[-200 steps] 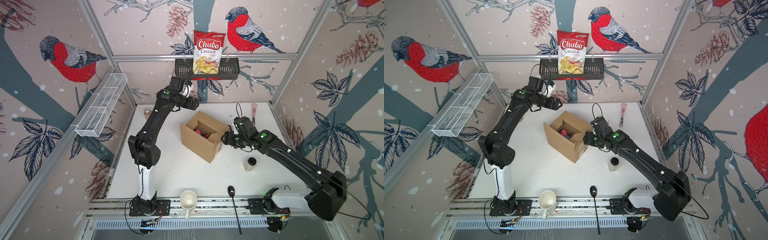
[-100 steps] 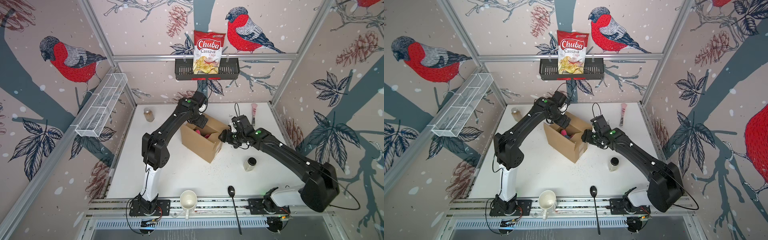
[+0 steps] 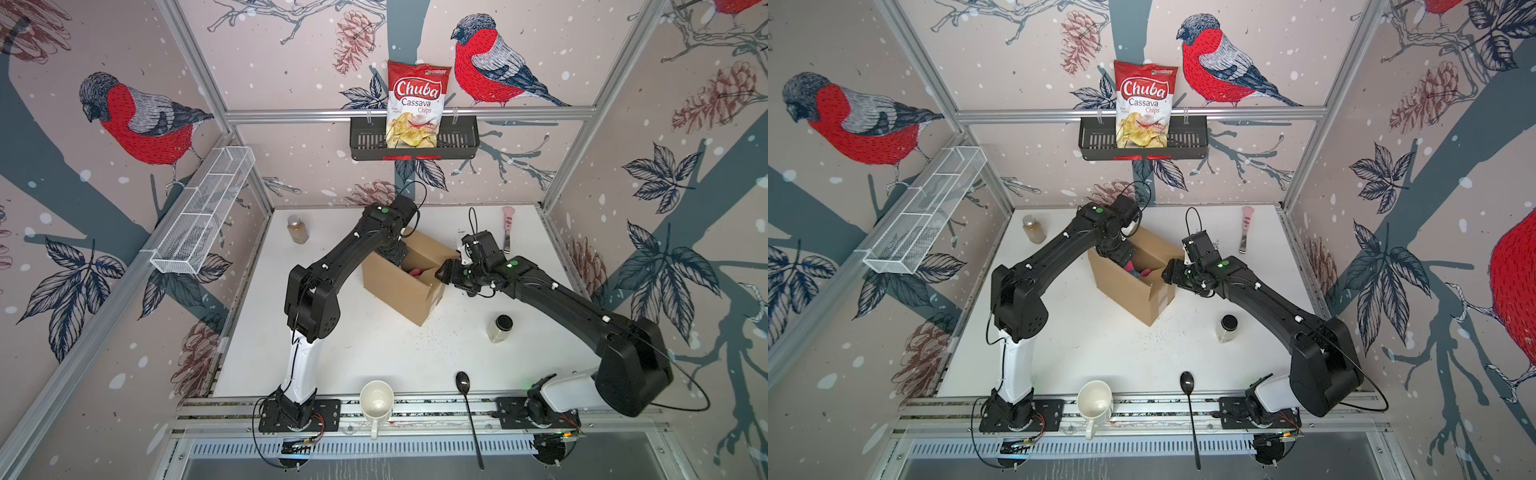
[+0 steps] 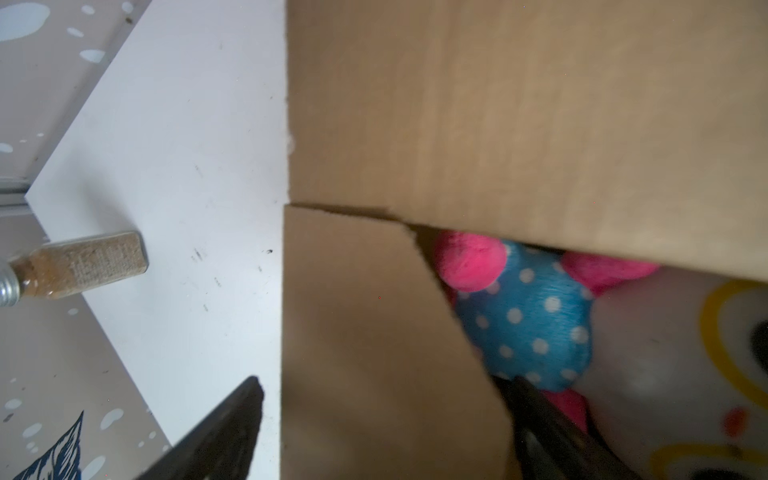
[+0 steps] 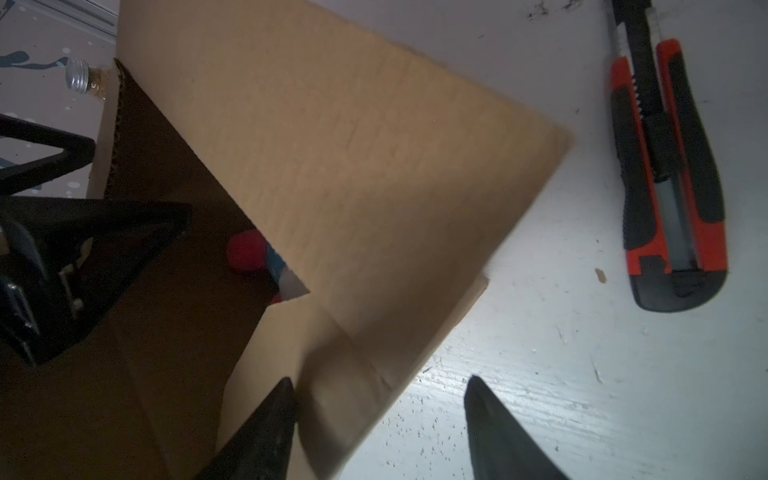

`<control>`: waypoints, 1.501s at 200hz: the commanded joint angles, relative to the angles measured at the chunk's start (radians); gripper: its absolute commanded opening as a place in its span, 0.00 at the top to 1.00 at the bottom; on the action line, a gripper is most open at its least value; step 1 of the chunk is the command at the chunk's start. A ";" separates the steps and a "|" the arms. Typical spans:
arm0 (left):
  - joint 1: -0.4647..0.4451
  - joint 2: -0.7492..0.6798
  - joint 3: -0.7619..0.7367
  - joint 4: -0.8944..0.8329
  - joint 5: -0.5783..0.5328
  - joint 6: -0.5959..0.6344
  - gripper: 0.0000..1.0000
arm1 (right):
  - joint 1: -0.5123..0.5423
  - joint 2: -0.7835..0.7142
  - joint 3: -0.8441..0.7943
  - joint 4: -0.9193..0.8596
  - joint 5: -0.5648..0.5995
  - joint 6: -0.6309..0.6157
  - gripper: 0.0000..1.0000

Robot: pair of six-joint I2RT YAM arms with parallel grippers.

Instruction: Unpack the express box

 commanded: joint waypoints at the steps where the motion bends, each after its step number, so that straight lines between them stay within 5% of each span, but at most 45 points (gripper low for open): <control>1: -0.002 -0.024 -0.007 -0.004 -0.068 -0.014 0.23 | -0.004 0.014 0.010 -0.018 0.025 -0.012 0.39; 75: 0.014 -0.070 -0.003 0.027 -0.097 -0.019 0.43 | -0.006 0.043 0.039 -0.059 0.077 -0.015 0.40; 136: 0.105 -0.109 -0.033 0.043 0.018 -0.048 0.64 | -0.012 0.060 0.056 -0.081 0.100 -0.029 0.40; 200: 0.194 -0.210 -0.180 0.192 0.245 -0.046 0.66 | -0.013 0.060 0.083 -0.113 0.127 -0.044 0.40; 248: 0.283 -0.279 -0.320 0.298 0.371 -0.066 0.50 | -0.013 0.078 0.097 -0.123 0.147 -0.046 0.40; 300: 0.391 -0.351 -0.482 0.431 0.578 -0.122 0.50 | -0.013 0.109 0.135 -0.148 0.174 -0.053 0.40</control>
